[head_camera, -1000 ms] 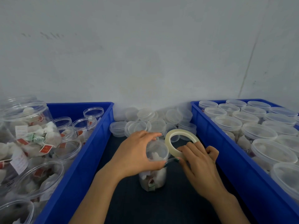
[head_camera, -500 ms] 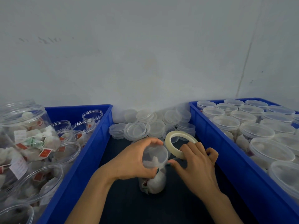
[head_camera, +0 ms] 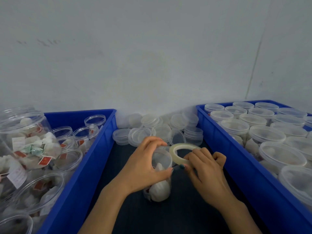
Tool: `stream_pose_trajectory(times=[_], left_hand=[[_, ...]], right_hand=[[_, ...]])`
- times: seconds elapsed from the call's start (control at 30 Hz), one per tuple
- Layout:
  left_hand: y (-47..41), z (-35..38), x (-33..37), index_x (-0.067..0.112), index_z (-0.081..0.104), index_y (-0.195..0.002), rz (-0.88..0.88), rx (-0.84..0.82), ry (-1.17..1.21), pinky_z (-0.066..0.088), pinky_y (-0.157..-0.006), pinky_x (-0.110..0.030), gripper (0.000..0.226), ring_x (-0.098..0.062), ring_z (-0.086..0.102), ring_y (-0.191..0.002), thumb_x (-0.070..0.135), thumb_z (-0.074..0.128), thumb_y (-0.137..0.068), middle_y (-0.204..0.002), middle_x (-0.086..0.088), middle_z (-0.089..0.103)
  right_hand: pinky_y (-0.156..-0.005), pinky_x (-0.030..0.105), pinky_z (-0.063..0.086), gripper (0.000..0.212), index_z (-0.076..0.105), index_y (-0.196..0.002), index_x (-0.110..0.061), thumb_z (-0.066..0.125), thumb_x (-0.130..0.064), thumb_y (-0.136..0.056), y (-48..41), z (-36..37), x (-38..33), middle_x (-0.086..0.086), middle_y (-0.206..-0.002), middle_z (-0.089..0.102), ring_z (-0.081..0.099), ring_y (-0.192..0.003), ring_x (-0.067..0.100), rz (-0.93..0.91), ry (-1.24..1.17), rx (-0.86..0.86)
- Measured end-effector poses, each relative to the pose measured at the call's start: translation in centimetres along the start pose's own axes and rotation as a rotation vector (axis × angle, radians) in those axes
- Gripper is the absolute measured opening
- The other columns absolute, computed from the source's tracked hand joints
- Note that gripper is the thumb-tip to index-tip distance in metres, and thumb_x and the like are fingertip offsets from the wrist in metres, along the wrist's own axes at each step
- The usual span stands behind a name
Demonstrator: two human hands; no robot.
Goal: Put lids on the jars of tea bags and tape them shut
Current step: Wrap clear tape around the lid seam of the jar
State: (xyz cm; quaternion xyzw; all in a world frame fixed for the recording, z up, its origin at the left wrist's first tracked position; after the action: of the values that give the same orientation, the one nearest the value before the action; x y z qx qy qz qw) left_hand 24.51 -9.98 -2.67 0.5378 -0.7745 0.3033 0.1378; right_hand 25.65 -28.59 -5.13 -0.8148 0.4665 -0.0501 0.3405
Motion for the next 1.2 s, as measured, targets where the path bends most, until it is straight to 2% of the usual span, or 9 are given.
stream_pose_trajectory(times=[0.13,0.33,0.43,0.6,0.73,0.83,0.93,1.03,1.2], left_hand=[[0.2,-0.6,-0.8,0.037,0.039,-0.141,-0.129,0.017,-0.3,0.04,-0.1,-0.024,0.097,-0.001,0.03,-0.123,0.089,0.039,-0.059,-0.126,0.017,0.023],[-0.2,-0.7,-0.8,0.046,0.037,-0.147,-0.087,-0.142,-0.135,0.039,-0.103,-0.022,0.086,0.005,0.036,-0.122,0.066,0.072,-0.071,-0.132,0.027,0.033],[-0.4,-1.1,-0.5,0.045,0.032,-0.15,-0.053,-0.168,-0.108,0.039,-0.106,-0.023,0.091,0.007,0.04,-0.126,0.054,0.08,-0.073,-0.139,0.029,0.037],[-0.6,-1.4,-0.6,0.048,0.038,-0.146,-0.025,-0.22,0.017,0.042,-0.105,-0.019,0.088,0.015,0.042,-0.126,0.043,0.085,-0.071,-0.136,0.034,0.044],[-0.9,-1.2,-0.5,0.046,0.043,-0.143,-0.007,-0.3,0.122,0.043,-0.11,-0.028,0.084,0.008,0.044,-0.13,0.033,0.086,-0.072,-0.138,0.031,0.046],[-1.1,-0.9,-0.3,0.045,0.044,-0.142,0.012,-0.352,0.139,0.042,-0.112,-0.032,0.082,0.005,0.044,-0.132,0.027,0.085,-0.073,-0.14,0.028,0.045],[-1.3,0.1,0.2,0.051,0.044,-0.134,0.029,-0.355,0.035,0.045,-0.105,-0.027,0.076,0.006,0.042,-0.126,0.047,0.082,-0.068,-0.136,0.031,0.039],[-1.4,1.3,0.7,0.056,0.041,-0.119,0.019,-0.183,-0.131,0.044,-0.094,-0.02,0.071,0.01,0.042,-0.115,0.081,0.073,-0.06,-0.125,0.034,0.037],[-1.4,1.3,0.7,0.054,0.047,-0.111,0.05,-0.044,-0.092,0.047,-0.091,-0.022,0.06,0.009,0.045,-0.111,0.089,0.061,-0.063,-0.12,0.031,0.045]], right_hand=[[-0.074,0.034,0.019,0.022,0.06,-0.094,-0.034,0.041,-0.043,-0.09,0.1,-0.4,-0.2,-0.02,-0.095,0.051,0.041,-0.092,0.003,0.004,0.046,0.07],[-0.075,0.035,0.021,0.012,0.061,-0.095,-0.033,0.071,-0.032,-0.087,0.0,0.3,-0.7,-0.018,-0.094,0.051,0.047,-0.092,0.009,0.02,0.091,0.05],[-0.075,0.035,0.02,0.008,0.059,-0.09,-0.032,0.063,-0.039,-0.089,0.0,0.3,-1.1,-0.016,-0.091,0.049,0.051,-0.09,0.012,0.051,0.113,0.075],[-0.078,0.036,0.023,0.024,0.059,-0.08,-0.03,0.054,-0.053,-0.087,-0.1,0.1,-1.0,-0.014,-0.085,0.055,0.054,-0.086,0.014,0.114,0.132,0.083],[-0.076,0.036,0.021,0.029,0.057,-0.075,-0.032,0.056,-0.061,-0.08,-0.1,-0.1,-0.6,-0.016,-0.082,0.056,0.053,-0.082,0.013,0.139,0.105,0.054],[-0.078,0.033,0.017,0.036,0.057,-0.081,-0.034,0.046,-0.069,-0.081,-0.2,0.2,-0.4,-0.019,-0.089,0.052,0.046,-0.089,0.008,0.143,0.068,0.002],[-0.077,0.033,0.016,0.044,0.057,-0.083,-0.037,0.034,-0.074,-0.081,-0.1,0.3,-0.6,-0.023,-0.088,0.048,0.039,-0.089,0.004,0.144,0.02,0.004],[-0.077,0.034,0.017,0.041,0.054,-0.087,-0.041,0.033,-0.075,-0.079,-0.3,0.6,-0.4,-0.025,-0.091,0.045,0.035,-0.091,0.002,0.158,-0.001,-0.06],[-0.084,0.03,0.016,0.008,0.044,-0.102,-0.049,0.047,-0.043,-0.097,-0.2,1.3,0.3,-0.03,-0.102,0.038,0.029,-0.099,-0.006,0.111,-0.087,-0.252]])
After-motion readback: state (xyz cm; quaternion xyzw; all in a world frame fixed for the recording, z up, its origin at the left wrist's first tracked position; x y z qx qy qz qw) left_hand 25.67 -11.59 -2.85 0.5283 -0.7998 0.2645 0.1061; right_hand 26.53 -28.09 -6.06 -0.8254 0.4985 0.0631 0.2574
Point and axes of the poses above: each hand's wrist, its own y-axis away from the middle knuckle, its own z-axis out of the palm, x = y × z, the point moved 6 cm from there along -y, towards the middle knuckle
